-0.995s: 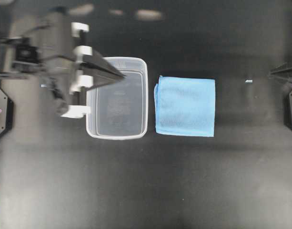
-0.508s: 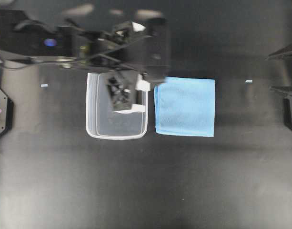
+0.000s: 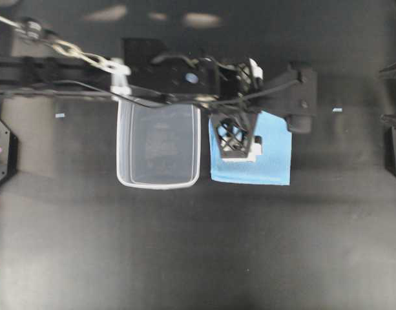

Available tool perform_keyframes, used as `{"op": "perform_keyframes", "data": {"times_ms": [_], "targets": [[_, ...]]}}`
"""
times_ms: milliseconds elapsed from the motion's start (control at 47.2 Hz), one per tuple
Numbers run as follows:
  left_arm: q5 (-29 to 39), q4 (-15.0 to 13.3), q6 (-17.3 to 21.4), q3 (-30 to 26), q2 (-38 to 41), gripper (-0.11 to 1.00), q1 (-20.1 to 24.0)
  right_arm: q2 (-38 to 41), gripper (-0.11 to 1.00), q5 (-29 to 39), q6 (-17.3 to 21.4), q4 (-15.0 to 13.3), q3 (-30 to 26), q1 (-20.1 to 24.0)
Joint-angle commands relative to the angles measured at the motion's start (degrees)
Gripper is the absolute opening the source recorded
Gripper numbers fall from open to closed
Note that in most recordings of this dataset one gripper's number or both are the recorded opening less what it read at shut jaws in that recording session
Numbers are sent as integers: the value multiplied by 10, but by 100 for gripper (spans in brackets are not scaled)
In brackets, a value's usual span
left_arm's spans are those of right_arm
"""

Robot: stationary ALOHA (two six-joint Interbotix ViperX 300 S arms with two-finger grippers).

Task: Place the blue towel into the container with the left arm.
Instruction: 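Extend the left gripper over the blue towel and lower it, then close the left gripper on the towel's center and lift it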

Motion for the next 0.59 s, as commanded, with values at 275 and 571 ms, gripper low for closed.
{"op": "perform_keyframes", "data": {"times_ms": [275,571], "targets": [[-18,2,-2,-30,94,90,0,1,77,-4,0,2,-10,-1],[-18,2,-2,-30,120,89,-6,1,77,-6,1,2,-10,-1]]}}
